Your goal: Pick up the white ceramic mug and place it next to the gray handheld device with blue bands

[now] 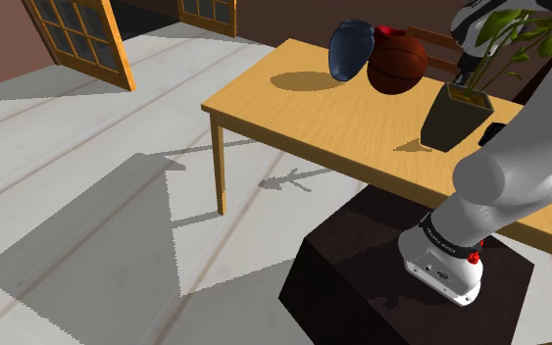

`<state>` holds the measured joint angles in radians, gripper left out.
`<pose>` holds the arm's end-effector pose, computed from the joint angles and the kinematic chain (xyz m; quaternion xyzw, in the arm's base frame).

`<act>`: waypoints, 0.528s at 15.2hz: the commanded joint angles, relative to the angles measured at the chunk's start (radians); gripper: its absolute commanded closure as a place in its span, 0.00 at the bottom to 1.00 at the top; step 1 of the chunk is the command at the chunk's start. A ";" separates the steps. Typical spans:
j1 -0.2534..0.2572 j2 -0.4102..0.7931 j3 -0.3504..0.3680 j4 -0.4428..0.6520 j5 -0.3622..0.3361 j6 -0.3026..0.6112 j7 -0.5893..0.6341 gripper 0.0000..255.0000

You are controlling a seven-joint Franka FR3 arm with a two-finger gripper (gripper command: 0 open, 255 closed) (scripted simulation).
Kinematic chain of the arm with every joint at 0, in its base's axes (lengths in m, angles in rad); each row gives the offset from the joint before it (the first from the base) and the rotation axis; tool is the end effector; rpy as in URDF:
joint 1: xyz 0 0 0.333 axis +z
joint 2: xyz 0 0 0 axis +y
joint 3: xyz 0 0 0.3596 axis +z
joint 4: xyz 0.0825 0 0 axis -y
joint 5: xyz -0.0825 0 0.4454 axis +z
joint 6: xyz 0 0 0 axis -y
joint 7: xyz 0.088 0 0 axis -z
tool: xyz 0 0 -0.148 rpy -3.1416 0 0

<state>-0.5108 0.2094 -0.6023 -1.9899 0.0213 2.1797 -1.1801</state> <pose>0.2956 -0.5781 0.3459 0.9982 0.0331 -0.0421 0.0287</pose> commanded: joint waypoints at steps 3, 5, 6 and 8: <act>-0.008 0.032 0.006 -0.022 0.021 0.049 -0.011 1.00; -0.013 0.053 0.012 -0.035 0.036 0.081 -0.019 1.00; -0.013 0.053 0.012 -0.035 0.036 0.081 -0.019 1.00; -0.013 0.053 0.012 -0.035 0.036 0.081 -0.019 1.00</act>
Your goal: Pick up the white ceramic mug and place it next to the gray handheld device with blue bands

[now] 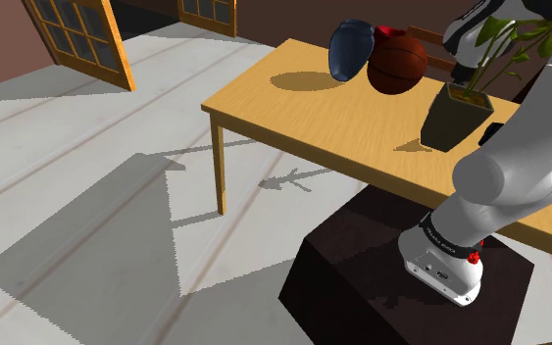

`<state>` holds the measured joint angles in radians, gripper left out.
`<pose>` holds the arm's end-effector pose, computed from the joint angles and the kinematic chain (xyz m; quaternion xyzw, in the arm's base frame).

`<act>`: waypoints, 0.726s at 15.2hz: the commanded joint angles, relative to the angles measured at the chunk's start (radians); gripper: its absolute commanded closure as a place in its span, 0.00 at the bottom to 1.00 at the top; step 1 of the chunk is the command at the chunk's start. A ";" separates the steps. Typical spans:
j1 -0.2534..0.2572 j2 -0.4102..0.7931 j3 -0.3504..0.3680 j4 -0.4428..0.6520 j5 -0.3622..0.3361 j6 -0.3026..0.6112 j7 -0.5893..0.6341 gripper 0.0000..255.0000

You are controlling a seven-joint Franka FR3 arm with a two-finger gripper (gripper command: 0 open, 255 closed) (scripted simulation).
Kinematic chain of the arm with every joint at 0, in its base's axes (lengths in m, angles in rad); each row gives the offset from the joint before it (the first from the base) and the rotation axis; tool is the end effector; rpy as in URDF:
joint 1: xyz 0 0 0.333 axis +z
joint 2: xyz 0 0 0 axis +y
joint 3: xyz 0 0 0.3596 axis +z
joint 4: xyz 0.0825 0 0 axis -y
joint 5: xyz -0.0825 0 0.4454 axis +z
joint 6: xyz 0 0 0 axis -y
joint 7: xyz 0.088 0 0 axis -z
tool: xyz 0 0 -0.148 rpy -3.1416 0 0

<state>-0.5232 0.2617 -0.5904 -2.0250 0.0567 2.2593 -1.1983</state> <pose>0.2951 -0.5776 0.3062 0.9982 0.0330 -0.0421 0.0288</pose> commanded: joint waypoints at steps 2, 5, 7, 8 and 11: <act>-0.001 0.001 0.000 0.000 0.001 0.002 -0.001 1.00; -0.001 0.001 0.000 0.000 0.001 0.002 -0.001 1.00; -0.001 0.001 0.000 0.000 0.001 0.002 -0.001 0.00; -0.001 0.001 0.000 0.000 0.001 0.002 -0.001 0.00; -0.001 0.001 0.000 0.000 0.001 0.002 -0.001 0.00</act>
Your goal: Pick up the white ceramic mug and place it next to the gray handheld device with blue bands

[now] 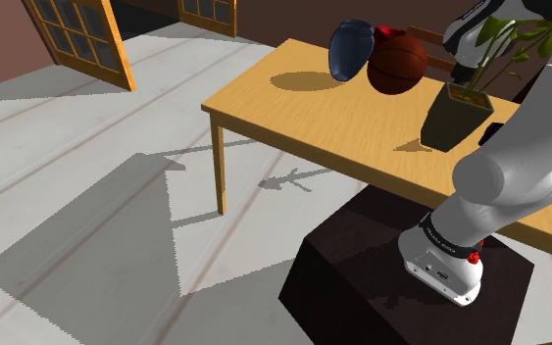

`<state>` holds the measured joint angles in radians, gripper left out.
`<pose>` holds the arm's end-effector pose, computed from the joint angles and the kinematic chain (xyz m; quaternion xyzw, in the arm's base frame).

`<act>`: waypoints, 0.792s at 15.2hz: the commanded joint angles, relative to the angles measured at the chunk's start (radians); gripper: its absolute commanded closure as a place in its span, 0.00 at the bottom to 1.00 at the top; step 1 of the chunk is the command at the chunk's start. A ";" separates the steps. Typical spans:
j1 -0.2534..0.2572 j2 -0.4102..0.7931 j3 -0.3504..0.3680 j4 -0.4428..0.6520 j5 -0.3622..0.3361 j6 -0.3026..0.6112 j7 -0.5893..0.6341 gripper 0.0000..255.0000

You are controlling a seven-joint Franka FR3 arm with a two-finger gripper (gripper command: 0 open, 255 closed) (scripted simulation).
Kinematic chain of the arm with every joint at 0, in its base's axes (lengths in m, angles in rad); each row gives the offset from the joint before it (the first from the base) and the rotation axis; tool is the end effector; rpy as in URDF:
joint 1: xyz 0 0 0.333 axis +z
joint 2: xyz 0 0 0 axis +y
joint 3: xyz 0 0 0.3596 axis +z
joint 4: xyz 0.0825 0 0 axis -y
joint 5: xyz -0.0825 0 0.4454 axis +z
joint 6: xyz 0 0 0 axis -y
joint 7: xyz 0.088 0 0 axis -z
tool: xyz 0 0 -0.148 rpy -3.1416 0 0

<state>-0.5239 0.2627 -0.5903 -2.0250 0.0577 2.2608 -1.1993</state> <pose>0.2948 -0.5780 0.3057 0.9982 0.0329 -0.0419 0.0290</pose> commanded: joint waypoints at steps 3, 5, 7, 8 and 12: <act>0.019 -0.059 -0.012 0.039 -0.040 -0.089 0.027 0.00; 0.023 -0.072 -0.013 0.051 -0.049 -0.113 0.034 0.00; 0.023 -0.073 -0.013 0.051 -0.049 -0.113 0.034 0.00; 0.023 -0.072 -0.013 0.051 -0.049 -0.113 0.034 0.00; 0.023 -0.072 -0.013 0.051 -0.049 -0.113 0.034 0.00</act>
